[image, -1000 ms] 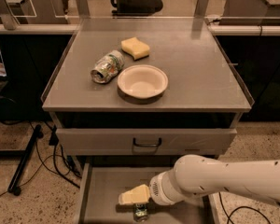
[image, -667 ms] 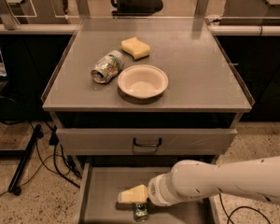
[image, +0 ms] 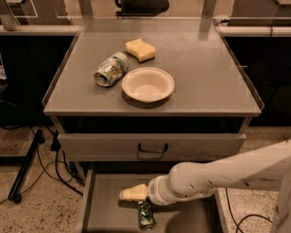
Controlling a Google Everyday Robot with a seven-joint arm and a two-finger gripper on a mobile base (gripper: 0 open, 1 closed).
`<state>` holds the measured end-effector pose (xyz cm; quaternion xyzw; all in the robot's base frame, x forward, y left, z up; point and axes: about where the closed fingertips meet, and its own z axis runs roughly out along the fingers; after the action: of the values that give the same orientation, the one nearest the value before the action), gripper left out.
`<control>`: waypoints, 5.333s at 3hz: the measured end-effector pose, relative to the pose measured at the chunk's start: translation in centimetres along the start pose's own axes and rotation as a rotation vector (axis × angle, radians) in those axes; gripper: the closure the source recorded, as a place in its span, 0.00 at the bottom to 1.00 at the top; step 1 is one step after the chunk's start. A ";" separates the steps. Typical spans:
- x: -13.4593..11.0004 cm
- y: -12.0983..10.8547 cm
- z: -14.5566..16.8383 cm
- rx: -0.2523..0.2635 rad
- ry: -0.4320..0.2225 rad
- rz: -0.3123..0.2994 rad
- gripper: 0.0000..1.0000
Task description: Pick green can from middle drawer and place on counter
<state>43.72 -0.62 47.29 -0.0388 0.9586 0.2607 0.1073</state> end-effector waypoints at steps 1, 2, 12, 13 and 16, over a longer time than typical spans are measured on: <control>-0.3 0.0 2.2 -0.039 0.033 0.011 0.00; 0.4 -0.1 4.0 -0.055 0.073 0.021 0.00; 3.0 -4.9 9.8 0.109 0.126 0.119 1.00; 1.0 -2.1 8.8 0.015 0.123 -0.017 1.00; -5.0 -8.1 -4.4 -0.190 0.080 -0.313 1.00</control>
Offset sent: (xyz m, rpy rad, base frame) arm 0.0004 0.0289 -0.0539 0.0586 0.1171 0.0478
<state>48.85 -9.73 48.20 -0.2080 0.9154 0.3285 0.1043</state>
